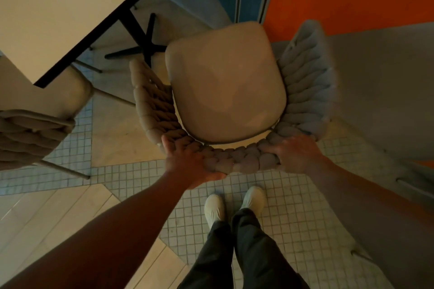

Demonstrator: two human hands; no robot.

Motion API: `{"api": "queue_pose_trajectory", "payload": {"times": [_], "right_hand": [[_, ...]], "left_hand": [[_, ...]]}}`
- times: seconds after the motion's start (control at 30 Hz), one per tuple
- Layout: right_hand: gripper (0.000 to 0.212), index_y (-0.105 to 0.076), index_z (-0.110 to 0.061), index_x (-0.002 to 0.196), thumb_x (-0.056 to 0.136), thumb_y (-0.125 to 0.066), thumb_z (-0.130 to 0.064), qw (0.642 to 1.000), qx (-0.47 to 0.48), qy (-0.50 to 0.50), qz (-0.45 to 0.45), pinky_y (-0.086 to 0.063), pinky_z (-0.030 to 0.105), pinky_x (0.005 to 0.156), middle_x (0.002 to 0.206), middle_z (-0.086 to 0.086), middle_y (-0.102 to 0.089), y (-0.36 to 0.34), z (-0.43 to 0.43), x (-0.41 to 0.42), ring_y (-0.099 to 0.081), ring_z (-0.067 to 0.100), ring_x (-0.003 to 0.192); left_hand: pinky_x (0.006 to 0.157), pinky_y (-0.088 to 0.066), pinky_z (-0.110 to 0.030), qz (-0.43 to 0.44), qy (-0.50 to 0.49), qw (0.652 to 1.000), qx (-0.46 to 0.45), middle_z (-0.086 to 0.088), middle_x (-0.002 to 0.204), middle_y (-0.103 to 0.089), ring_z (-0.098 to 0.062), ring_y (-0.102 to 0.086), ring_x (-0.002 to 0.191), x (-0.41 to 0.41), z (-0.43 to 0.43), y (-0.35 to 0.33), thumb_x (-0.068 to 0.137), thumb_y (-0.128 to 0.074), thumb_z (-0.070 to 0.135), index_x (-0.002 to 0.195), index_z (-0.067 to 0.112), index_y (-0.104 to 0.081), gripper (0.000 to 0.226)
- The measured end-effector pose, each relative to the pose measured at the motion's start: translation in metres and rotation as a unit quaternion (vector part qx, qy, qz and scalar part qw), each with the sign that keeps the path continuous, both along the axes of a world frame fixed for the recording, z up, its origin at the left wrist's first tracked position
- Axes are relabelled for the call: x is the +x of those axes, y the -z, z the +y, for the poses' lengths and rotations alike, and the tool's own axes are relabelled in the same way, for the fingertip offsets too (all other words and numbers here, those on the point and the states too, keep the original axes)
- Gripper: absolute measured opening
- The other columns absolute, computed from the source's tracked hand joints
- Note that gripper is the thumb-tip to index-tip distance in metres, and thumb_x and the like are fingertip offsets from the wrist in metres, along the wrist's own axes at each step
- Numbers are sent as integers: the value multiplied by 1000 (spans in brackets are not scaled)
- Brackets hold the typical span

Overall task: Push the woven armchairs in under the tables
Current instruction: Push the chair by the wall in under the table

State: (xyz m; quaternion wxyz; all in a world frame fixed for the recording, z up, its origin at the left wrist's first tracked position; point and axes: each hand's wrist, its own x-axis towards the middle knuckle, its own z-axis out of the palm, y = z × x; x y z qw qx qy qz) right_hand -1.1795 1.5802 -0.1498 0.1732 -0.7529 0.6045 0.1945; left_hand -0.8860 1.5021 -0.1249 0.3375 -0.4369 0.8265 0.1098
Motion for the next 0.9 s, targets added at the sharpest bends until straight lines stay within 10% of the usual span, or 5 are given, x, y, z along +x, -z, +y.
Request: {"api": "queue_pose_trajectory", "payload": {"times": [0.33, 0.43, 0.53, 0.7, 0.9], "right_hand": [[43, -60, -44, 121, 80, -64, -34, 990, -7, 141, 14, -27, 40, 92, 109, -10, -63, -12, 6, 28, -58, 17, 106], [47, -66, -31, 120, 75, -64, -17, 959, -12, 251, -133, -42, 39, 93, 111, -1, -59, -18, 19, 39, -56, 24, 108], [25, -73, -16, 108, 86, -63, -9, 851, -82, 424, -299, -50, 31, 84, 102, -4, -66, -49, 36, 49, -61, 15, 98], [11, -72, -11, 94, 89, -68, -20, 718, -141, 618, -286, -49, 29, 75, 91, 1, -68, -80, 47, 58, -63, 17, 89], [43, -66, -2, 94, 77, -81, -38, 509, 32, 786, -349, -62, 45, 78, 92, 15, -72, -64, 30, 22, -73, 29, 83]], "left_hand": [[118, -18, -53, 149, -50, 988, 3, 16, 125, -66, -15, -49, 129, 11, 4, -5, 75, -20, 91, 128, 46, -60, 80], [95, -54, -35, 367, -300, 880, -9, 8, 97, -74, -13, -65, 98, 24, 10, -12, 88, -65, 51, 105, 25, -76, 33], [65, -44, -7, 435, -450, 775, -91, 4, 85, -70, -11, -64, 77, 22, 17, -36, 86, -75, 17, 98, 10, -76, 14], [76, -57, -33, 364, -670, 645, -46, -6, 91, -74, -24, -70, 88, 9, 22, -45, 81, -77, 27, 99, 9, -73, 25], [83, -62, -50, 366, -835, 400, 97, -7, 89, -62, -31, -66, 94, -24, 25, -46, 79, -85, 25, 100, 9, -58, 38]]}}
